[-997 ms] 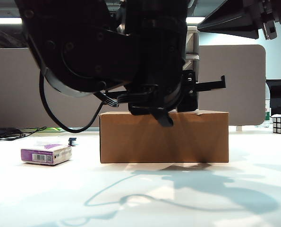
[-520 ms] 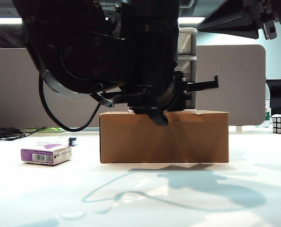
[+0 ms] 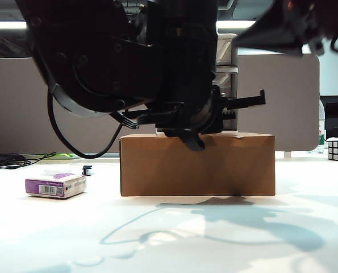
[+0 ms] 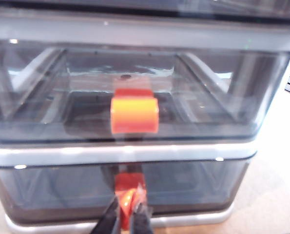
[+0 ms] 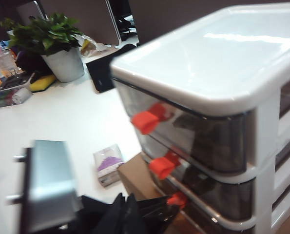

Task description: Open the third layer of the drawer on the table, pick up a pack of napkins on the table and put it in, and finally close the drawer.

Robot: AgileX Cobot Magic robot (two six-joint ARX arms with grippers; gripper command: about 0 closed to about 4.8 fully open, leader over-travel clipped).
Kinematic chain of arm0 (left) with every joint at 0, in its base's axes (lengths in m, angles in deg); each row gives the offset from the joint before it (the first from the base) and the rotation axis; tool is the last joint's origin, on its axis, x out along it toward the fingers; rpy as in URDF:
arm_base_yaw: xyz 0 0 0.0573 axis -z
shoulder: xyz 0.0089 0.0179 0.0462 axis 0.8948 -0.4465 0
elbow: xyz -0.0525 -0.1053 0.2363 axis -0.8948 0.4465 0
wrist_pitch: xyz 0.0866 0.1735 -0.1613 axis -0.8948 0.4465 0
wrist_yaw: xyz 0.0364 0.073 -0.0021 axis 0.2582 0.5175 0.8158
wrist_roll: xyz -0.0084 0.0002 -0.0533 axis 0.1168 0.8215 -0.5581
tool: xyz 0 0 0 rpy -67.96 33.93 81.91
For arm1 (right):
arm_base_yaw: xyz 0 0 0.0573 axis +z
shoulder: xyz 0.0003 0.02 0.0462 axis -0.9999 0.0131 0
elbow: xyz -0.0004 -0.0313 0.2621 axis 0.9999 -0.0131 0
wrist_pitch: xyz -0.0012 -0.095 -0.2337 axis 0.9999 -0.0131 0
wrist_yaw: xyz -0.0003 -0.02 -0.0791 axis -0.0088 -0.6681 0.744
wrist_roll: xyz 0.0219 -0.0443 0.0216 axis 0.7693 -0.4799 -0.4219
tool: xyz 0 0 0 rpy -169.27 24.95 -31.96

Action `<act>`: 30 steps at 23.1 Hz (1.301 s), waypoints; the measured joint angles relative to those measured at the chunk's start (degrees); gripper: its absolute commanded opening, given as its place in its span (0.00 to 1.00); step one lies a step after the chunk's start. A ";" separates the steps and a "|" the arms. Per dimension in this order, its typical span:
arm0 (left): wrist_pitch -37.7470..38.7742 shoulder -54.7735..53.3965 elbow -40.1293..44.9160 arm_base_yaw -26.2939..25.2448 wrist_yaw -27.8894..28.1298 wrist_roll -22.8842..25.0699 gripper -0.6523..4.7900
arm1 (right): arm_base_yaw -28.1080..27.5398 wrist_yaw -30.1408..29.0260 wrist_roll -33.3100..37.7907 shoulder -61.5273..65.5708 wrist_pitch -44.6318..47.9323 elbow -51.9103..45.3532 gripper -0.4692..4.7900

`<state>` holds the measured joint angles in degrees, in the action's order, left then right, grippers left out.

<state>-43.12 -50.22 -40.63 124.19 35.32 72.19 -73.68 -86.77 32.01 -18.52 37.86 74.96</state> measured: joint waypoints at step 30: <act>0.15 0.00 0.00 3.56 5.29 0.11 0.11 | 0.74 -0.50 1.11 14.60 6.82 9.07 0.08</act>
<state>-42.97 -50.22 -40.63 127.75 40.61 72.30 -72.93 -87.27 33.12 -3.92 44.67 84.03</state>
